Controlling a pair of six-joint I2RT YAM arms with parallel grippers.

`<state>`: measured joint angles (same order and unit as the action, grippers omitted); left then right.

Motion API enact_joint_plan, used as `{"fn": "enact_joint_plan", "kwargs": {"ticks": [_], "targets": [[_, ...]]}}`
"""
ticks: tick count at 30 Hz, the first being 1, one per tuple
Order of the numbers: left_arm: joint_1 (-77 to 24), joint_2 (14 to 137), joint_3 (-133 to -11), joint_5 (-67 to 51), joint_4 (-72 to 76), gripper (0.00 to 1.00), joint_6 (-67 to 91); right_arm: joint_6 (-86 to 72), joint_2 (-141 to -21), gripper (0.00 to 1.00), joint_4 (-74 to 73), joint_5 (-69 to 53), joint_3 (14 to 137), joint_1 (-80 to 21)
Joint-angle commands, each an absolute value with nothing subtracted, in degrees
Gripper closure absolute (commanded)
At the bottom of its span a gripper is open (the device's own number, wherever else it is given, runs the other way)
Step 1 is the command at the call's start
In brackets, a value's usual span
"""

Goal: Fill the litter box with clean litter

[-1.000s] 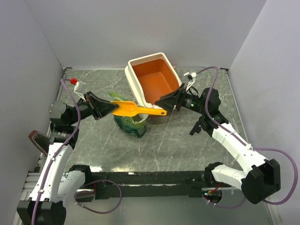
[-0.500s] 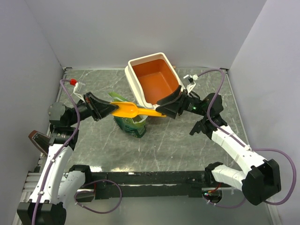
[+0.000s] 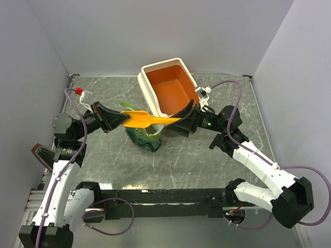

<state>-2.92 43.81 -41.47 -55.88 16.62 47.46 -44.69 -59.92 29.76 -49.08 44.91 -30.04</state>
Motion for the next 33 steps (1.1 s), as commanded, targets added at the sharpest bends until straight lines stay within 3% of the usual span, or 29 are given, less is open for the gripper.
{"fn": "enact_joint_plan", "kwargs": {"ticks": [1,19,21,23,27,28,30,33], "targets": [[-2.72,42.63,-42.98,-54.49,16.35,0.99,46.58,-42.54,-58.89,0.22,29.97,-46.85,48.25,-31.29],[-2.64,42.80,-42.80,-54.58,16.35,0.99,46.50,-40.87,-59.15,0.60,28.65,-45.18,49.92,-33.49],[-2.64,42.71,-42.80,-54.58,16.08,0.99,46.32,-40.61,-58.97,0.72,28.48,-44.91,50.01,-33.49],[-2.64,42.71,-42.80,-54.67,15.91,0.99,46.41,-40.08,-58.89,1.00,27.43,-44.21,50.36,-33.58],[-2.64,42.71,-43.24,-54.23,13.81,0.99,44.92,-39.03,-57.66,1.00,26.28,-42.37,50.01,-33.84],[-2.64,42.71,-43.68,-53.62,12.49,0.95,44.22,-38.59,-57.40,1.00,25.76,-42.28,50.18,-33.66],[-2.64,42.80,-44.73,-52.48,10.03,0.64,42.37,-37.71,-56.61,1.00,23.31,-41.66,50.71,-33.84],[-2.64,42.98,-47.63,-50.11,5.03,0.45,39.04,-35.25,-54.94,1.00,16.99,-39.65,52.55,-33.84]]}}
